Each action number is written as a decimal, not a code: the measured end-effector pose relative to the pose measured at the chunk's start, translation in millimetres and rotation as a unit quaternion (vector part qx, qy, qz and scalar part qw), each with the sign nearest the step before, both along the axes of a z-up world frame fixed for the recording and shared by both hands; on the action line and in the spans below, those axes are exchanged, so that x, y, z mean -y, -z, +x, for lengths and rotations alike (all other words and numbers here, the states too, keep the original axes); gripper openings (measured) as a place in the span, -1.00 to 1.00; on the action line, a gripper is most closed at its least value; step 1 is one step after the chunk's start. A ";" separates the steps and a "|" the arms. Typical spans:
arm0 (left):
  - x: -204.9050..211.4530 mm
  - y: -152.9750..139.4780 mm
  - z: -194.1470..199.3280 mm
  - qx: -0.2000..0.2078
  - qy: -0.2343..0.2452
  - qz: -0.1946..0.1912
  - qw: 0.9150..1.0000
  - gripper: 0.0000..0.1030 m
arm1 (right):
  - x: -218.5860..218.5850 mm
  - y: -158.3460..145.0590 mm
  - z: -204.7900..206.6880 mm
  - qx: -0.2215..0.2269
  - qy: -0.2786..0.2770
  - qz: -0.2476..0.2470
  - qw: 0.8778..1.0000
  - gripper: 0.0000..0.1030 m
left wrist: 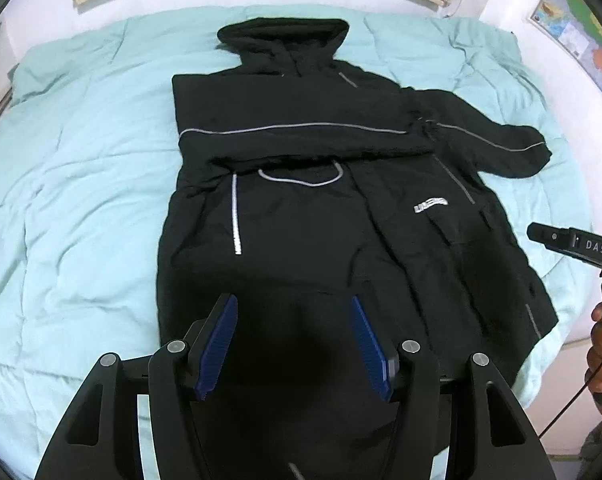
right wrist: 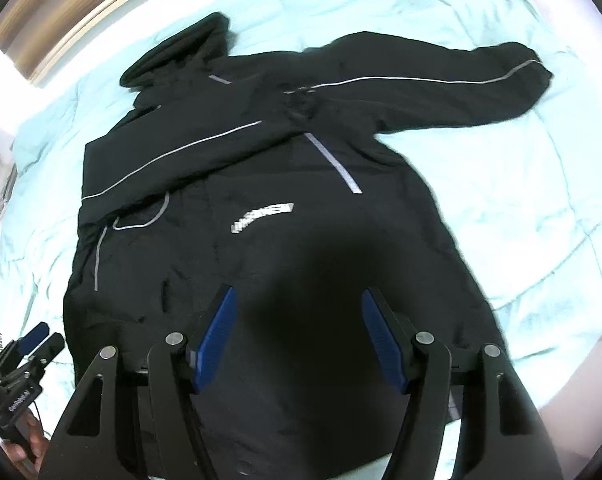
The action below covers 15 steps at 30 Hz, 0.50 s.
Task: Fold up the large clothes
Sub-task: 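Move the right tool to the other sleeve cuff and grasp it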
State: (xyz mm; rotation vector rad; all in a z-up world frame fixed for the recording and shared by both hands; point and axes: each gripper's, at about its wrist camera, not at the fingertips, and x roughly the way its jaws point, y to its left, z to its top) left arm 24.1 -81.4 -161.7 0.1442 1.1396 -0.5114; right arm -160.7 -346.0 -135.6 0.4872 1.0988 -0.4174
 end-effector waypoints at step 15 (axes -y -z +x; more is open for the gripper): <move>118.7 -33.2 -25.9 0.028 -0.076 -0.024 0.996 0.18 | 207.3 -43.2 -36.6 0.030 0.040 -0.050 0.998 0.33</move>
